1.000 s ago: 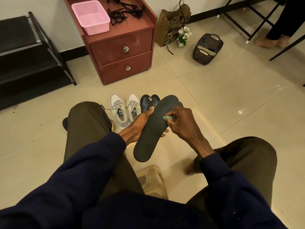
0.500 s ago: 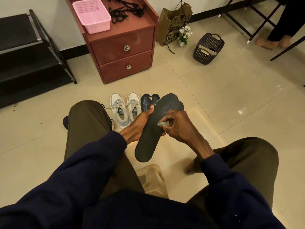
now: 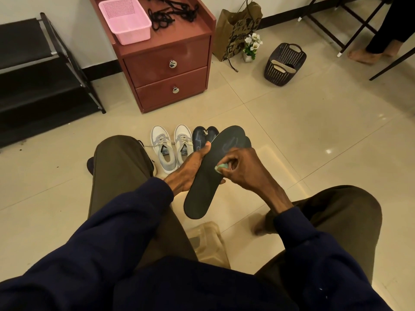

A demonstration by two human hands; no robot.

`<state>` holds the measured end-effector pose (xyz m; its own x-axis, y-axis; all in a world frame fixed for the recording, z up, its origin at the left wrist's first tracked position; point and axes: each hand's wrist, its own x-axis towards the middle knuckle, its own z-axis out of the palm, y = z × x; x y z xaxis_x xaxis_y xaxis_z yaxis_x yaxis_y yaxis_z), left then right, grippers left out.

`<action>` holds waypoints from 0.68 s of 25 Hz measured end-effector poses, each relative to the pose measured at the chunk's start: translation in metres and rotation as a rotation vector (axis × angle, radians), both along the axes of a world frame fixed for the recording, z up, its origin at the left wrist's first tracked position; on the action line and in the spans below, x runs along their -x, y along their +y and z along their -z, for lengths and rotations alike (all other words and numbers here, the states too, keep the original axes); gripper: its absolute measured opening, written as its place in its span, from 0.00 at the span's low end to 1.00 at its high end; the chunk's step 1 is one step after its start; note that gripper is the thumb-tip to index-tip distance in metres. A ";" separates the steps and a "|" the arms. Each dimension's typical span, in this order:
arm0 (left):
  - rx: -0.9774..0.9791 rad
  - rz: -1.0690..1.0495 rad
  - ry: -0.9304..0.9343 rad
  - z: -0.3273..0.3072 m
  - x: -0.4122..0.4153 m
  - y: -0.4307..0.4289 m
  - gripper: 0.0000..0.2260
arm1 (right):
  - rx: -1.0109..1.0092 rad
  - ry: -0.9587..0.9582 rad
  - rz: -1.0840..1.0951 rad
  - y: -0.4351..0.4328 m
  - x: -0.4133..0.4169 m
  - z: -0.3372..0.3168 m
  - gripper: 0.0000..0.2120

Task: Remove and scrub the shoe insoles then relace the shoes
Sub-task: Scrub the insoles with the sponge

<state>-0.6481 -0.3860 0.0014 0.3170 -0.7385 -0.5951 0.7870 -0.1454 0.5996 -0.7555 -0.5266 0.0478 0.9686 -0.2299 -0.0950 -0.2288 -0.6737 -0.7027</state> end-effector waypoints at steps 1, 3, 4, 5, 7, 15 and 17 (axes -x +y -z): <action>0.015 0.023 0.017 -0.002 0.000 0.000 0.27 | 0.065 -0.059 0.084 -0.008 -0.002 0.003 0.04; 0.058 0.080 0.041 -0.003 0.000 0.000 0.30 | 0.234 -0.149 0.279 -0.026 -0.002 0.008 0.04; 0.070 0.097 0.045 -0.003 0.000 0.000 0.31 | 0.272 -0.170 0.340 -0.029 -0.001 0.010 0.04; 0.075 0.105 0.049 -0.002 -0.001 -0.001 0.32 | 0.264 -0.187 0.342 -0.028 -0.001 0.011 0.04; 0.066 0.111 0.063 0.000 -0.001 -0.001 0.32 | 0.155 -0.165 0.187 -0.018 -0.003 0.011 0.05; 0.172 0.187 0.088 0.003 -0.001 -0.001 0.33 | 0.183 -0.234 0.460 -0.036 0.000 0.014 0.04; 0.138 0.165 0.097 0.003 -0.001 -0.001 0.33 | 0.093 -0.199 0.257 -0.018 -0.001 0.013 0.05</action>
<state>-0.6474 -0.3872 -0.0011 0.1316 -0.8521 -0.5066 0.8144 -0.1985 0.5454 -0.7544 -0.5447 0.0348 0.8754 -0.4676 0.1226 -0.2640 -0.6748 -0.6892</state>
